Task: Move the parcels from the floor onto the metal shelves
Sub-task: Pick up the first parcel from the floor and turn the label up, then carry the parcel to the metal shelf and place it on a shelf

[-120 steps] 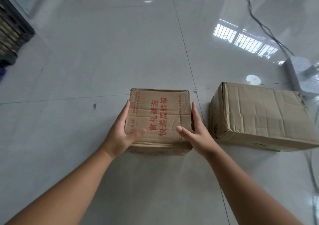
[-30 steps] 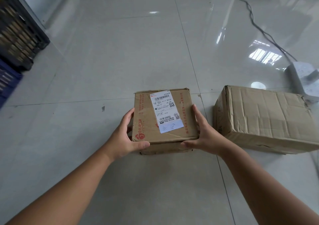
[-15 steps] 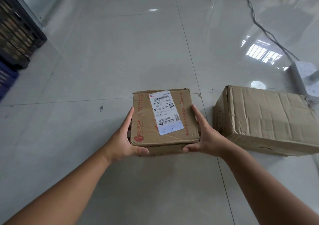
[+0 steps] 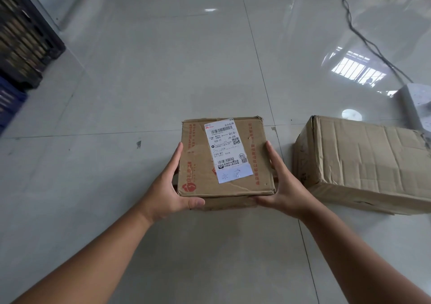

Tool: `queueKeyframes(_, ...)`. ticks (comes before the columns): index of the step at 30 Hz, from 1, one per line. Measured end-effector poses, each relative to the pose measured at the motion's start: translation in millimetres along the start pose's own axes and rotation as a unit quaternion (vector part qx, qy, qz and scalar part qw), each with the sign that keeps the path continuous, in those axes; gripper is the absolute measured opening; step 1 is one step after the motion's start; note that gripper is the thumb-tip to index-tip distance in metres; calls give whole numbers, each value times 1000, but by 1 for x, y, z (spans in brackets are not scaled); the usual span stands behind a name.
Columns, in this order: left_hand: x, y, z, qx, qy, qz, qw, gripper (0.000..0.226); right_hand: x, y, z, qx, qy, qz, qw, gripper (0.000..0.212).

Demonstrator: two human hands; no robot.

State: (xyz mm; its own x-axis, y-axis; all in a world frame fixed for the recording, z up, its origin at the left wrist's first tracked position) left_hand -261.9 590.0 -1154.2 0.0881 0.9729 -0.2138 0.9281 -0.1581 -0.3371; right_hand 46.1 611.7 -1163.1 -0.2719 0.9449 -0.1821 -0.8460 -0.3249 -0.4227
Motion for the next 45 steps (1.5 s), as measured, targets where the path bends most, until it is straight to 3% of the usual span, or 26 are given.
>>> queueKeyframes(7, -7, -25, -46, 3, 31, -25, 999, 145, 3, -14, 46, -17, -54, -23, 998, 140)
queueKeyframes(12, -33, -61, -116, 18, 5, -61, 998, 148, -2, -36, 118, -19, -87, -8, 996, 141)
queueKeyframes(29, -194, -184, -486, 5, 7, -103, 995, 136, -116, -200, 482, -6, -159, 29, 987, 133)
queueKeyframes(38, -266, -206, -613, 2, 17, -179, 984, 140, -142, -262, 604, -66, -261, 69, 961, 132)
queueKeyframes(45, -363, -214, -695, 17, 0, -292, 956, 146, -171, -280, 695, -54, -344, 133, 928, 139)
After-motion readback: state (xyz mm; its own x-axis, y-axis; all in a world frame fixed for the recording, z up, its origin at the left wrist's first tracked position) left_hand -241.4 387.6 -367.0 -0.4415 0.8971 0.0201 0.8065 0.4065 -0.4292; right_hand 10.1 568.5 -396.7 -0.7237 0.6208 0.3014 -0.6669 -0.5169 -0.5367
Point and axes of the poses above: each hand's wrist, its own x-axis towards the middle knuckle, its own y-axis out of the palm, z = x × y, the point moved 3 cm from there along x, towards the middle knuckle, and after that the axes turned 6 degrees about -z, right-handed, at the moved point
